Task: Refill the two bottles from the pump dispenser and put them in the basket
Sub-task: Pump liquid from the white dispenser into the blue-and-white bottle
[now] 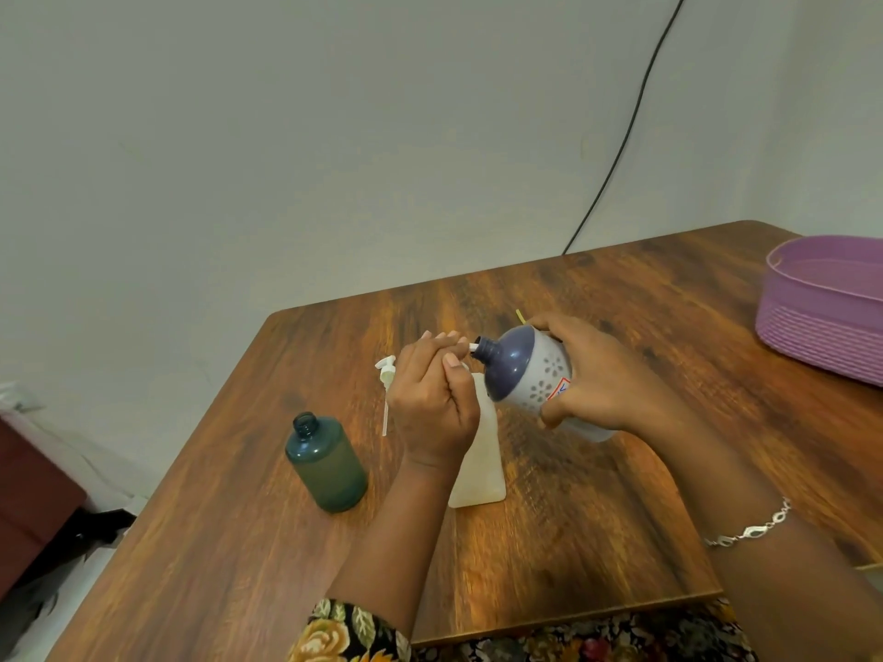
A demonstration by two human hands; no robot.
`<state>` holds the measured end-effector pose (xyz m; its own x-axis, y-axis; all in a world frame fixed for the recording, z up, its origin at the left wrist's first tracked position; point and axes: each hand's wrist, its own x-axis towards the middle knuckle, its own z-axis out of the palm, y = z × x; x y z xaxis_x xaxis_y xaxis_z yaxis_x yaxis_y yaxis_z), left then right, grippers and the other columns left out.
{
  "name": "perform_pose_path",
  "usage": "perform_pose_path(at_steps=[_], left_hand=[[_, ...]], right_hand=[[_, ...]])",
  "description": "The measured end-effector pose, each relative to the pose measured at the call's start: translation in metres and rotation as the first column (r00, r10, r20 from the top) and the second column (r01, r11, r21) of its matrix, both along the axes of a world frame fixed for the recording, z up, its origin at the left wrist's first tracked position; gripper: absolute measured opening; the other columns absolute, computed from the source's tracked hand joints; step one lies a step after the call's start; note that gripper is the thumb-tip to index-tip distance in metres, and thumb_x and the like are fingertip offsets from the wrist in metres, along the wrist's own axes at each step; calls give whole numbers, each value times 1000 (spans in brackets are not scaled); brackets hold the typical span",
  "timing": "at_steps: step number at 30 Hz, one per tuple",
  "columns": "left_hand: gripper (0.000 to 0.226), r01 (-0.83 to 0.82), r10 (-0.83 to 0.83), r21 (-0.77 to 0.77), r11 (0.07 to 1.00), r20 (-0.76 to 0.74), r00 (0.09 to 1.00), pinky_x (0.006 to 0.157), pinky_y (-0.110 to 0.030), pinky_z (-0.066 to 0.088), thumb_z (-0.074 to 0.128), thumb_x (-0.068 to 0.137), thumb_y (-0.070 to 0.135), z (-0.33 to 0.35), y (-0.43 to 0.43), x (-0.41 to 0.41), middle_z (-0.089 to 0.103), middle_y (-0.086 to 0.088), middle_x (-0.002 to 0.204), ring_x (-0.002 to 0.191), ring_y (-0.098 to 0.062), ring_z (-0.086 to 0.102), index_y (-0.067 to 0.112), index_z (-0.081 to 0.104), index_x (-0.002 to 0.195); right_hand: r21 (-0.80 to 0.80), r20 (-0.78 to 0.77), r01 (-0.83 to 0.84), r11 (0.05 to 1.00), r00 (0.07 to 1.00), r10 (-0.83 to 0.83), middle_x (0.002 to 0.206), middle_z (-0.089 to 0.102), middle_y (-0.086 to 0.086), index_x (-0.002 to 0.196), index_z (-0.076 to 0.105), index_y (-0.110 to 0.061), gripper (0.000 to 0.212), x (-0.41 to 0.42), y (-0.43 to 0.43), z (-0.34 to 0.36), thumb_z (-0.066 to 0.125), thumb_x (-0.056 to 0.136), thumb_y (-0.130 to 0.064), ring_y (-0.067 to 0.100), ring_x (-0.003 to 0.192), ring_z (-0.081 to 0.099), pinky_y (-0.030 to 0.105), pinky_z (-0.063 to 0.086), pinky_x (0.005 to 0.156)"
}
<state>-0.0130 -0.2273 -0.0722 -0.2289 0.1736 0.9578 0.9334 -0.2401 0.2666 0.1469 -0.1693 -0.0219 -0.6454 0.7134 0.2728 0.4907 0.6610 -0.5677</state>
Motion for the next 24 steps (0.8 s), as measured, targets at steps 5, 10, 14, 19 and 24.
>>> perform_pose_path(at_steps=[5,10,14,19,24], left_hand=[[52,-16,15,-10,1000,-90,996,82,-31,51,27,98,20,1,-2,-3,69,-15,80,81,-18,61,-5,69,81],[54,-32,29,-17,999,-152,988,87,-29,50,26,99,22,8,-3,-8,69,-15,83,83,-18,61,-5,70,83],[47,-53,51,-28,998,-94,994,83,-30,51,30,97,17,-4,-3,-4,70,-15,84,83,-20,63,-5,70,85],[50,-27,22,-34,999,-138,990,89,-33,49,27,99,20,-2,-5,-8,70,-16,89,91,-18,60,-6,69,90],[53,-39,33,-39,998,-158,987,88,-33,50,26,99,22,7,-3,-8,69,-15,87,87,-19,62,-5,70,87]], right_hand=[[-3,-9,-5,1000,1000,5,113,48,-3,126,43,-23,84,0,-4,0,84,53,-15,14,98,47,26,43,72],[3,-28,-14,1000,1000,14,114,47,-4,126,44,-22,83,0,-4,6,84,54,-14,13,100,46,27,42,74],[25,17,9,1000,1000,-10,116,48,-2,127,43,-23,85,-1,-5,3,84,53,-17,15,101,48,31,46,79],[16,13,13,1000,1000,-13,115,48,-3,127,42,-24,84,0,-6,-2,84,54,-18,14,101,47,32,46,78],[23,-20,15,1000,1000,-15,112,46,-6,127,42,-24,84,-2,-1,6,83,54,-16,14,101,47,30,45,77]])
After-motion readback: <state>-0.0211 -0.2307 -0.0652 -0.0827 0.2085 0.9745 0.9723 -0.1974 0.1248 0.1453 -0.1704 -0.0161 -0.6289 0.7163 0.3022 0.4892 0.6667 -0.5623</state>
